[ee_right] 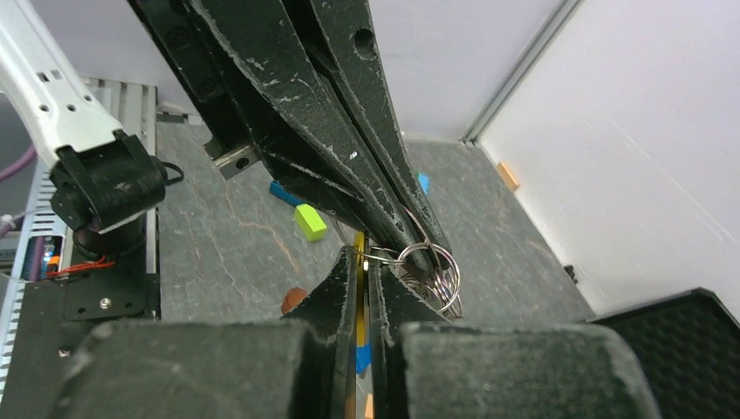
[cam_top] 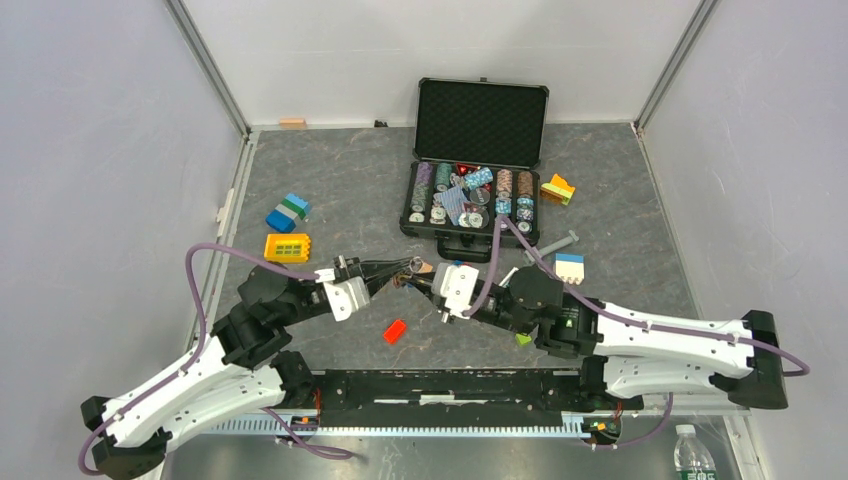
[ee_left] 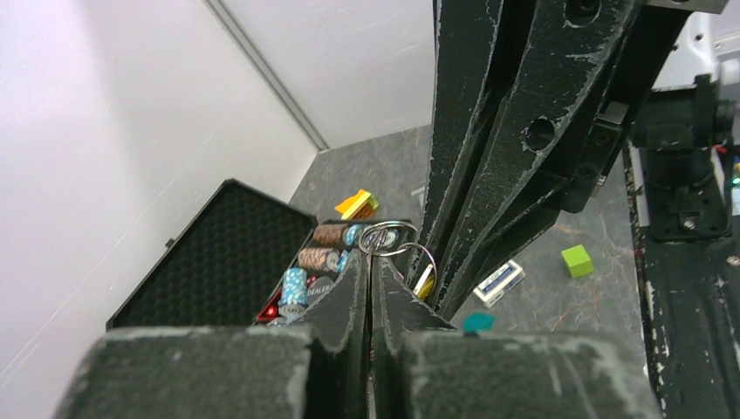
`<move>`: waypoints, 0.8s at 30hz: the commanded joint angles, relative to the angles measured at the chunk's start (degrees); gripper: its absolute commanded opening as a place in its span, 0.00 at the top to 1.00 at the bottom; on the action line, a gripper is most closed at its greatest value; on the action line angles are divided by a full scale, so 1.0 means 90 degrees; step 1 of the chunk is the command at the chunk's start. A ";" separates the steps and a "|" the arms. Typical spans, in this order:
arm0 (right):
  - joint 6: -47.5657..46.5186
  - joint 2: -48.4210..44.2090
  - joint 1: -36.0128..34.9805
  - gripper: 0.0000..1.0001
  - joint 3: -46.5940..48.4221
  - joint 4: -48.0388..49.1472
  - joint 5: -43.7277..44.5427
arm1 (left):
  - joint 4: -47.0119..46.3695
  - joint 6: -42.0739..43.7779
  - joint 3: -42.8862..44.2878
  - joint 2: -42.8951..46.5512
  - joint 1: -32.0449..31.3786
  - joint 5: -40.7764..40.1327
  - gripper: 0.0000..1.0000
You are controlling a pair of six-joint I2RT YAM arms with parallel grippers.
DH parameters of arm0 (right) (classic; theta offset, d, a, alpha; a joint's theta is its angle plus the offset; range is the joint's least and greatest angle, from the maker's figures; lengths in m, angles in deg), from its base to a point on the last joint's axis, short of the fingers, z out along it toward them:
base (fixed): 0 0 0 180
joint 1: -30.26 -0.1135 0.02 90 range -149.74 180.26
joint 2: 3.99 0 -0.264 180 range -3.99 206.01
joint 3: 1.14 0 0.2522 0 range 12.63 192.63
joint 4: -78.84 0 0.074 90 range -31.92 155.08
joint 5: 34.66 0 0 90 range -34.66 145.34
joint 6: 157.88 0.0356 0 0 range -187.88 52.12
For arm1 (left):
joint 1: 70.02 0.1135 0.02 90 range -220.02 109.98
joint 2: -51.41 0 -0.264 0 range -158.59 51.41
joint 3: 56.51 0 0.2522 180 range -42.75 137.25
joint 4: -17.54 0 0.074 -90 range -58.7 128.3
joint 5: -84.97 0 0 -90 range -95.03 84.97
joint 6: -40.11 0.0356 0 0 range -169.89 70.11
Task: Remove the keys from the keyring
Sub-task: Remove the key from the keyring.
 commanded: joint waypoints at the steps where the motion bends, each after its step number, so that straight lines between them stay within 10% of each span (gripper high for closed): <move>1: 0.0004 0.0452 -0.0044 0.98 0.0346 -0.0708 0.0407 | -0.0402 0.0154 0.0265 -0.0034 -0.0079 0.0284 0.98; 6: 0.0025 0.0476 -0.0053 0.92 0.0378 -0.0902 0.0841 | -0.0402 0.0145 0.0255 -0.0010 -0.0078 0.0246 0.98; 13: 0.0034 0.0084 -0.0054 0.58 0.0117 -0.0721 0.0834 | -0.0469 0.0094 0.0233 0.0015 -0.0081 0.0221 0.98; 24: -0.0027 -0.0950 -0.0063 0.48 -0.0540 -0.0288 0.0487 | -0.0822 -0.0044 0.0061 0.0234 -0.0079 0.0146 0.98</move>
